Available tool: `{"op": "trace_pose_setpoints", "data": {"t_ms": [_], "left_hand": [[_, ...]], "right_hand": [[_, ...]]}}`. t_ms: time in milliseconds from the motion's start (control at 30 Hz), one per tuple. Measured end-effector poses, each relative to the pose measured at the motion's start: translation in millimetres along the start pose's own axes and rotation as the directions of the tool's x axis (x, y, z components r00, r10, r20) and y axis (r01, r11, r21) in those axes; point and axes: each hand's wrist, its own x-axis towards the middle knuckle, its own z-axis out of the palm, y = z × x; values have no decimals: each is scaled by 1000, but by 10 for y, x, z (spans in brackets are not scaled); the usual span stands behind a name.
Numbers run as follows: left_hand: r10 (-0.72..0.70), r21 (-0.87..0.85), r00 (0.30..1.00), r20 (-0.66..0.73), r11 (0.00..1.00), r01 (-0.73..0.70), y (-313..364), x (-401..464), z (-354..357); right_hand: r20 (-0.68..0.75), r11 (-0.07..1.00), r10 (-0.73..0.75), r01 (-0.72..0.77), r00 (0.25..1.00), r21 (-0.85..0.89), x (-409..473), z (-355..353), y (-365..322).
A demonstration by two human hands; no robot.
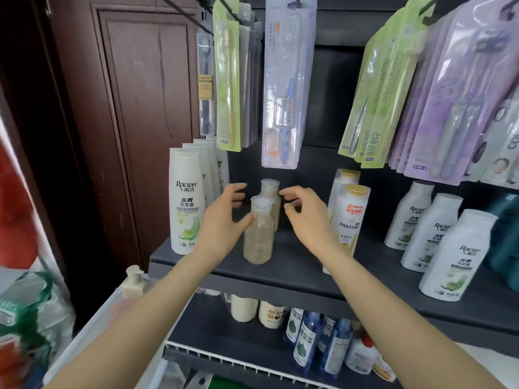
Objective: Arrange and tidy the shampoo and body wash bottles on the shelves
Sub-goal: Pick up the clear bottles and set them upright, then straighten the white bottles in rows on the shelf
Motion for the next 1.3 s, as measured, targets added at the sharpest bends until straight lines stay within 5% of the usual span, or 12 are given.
{"op": "trace_pose_setpoints", "data": {"t_ms": [233, 400, 633, 933, 1300], "left_hand": [[-9, -25, 957, -291, 1000, 2, -21, -297, -410], [-22, 31, 915, -403, 999, 38, -300, -146, -745], [53, 11, 988, -142, 999, -52, -740, 103, -1032], [87, -57, 991, 104, 995, -81, -1013, 171, -1195], [62, -213, 970, 235, 977, -11, -1048, 143, -1244]], "right_hand": [[101, 984, -85, 67, 991, 165, -248, 107, -510], [202, 991, -52, 26, 978, 129, -178, 441, -833], [177, 972, 84, -120, 981, 203, -26, 934, -1157], [137, 912, 283, -310, 949, 269, 70, 1232, -1225], [186, 929, 230, -273, 955, 250, 102, 1325, -1267]]}}
